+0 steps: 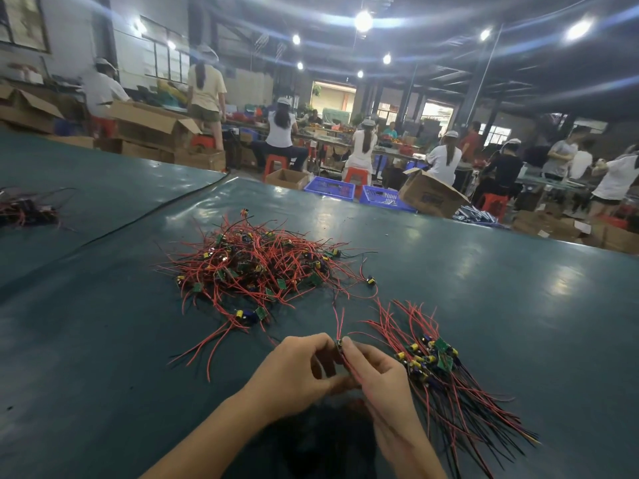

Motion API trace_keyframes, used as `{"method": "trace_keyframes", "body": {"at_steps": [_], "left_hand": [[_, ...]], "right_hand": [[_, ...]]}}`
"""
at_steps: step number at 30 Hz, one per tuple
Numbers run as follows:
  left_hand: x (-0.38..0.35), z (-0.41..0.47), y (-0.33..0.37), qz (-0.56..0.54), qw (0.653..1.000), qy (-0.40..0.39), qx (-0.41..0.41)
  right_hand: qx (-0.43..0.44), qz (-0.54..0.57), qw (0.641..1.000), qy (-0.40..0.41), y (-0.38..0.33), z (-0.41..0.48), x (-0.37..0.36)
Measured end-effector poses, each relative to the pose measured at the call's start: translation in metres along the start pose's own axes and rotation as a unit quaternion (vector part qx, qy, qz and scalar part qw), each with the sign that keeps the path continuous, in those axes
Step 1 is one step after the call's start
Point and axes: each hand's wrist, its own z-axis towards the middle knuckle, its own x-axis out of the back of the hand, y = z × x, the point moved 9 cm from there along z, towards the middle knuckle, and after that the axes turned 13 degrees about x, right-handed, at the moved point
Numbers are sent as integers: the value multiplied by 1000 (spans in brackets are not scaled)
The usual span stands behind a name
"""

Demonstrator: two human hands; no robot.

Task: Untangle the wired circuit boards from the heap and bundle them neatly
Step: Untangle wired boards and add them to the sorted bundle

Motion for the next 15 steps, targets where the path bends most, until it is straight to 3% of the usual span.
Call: {"method": "trace_keyframes", "body": {"at_steps": [5, 9, 13, 15], "left_hand": [[4, -6, 11, 149, 986, 47, -62], [28, -6, 12, 160, 976, 132, -66], [77, -6, -3, 171, 941, 291, -7], [96, -3, -21, 198, 927, 315, 44]], "right_hand": [[36, -27, 999, -9, -5, 1, 4], [110, -133, 983, 60, -12, 8, 24], [188, -306, 920, 156, -37, 5, 55], [193, -388, 885, 170, -44, 2, 62]]}}
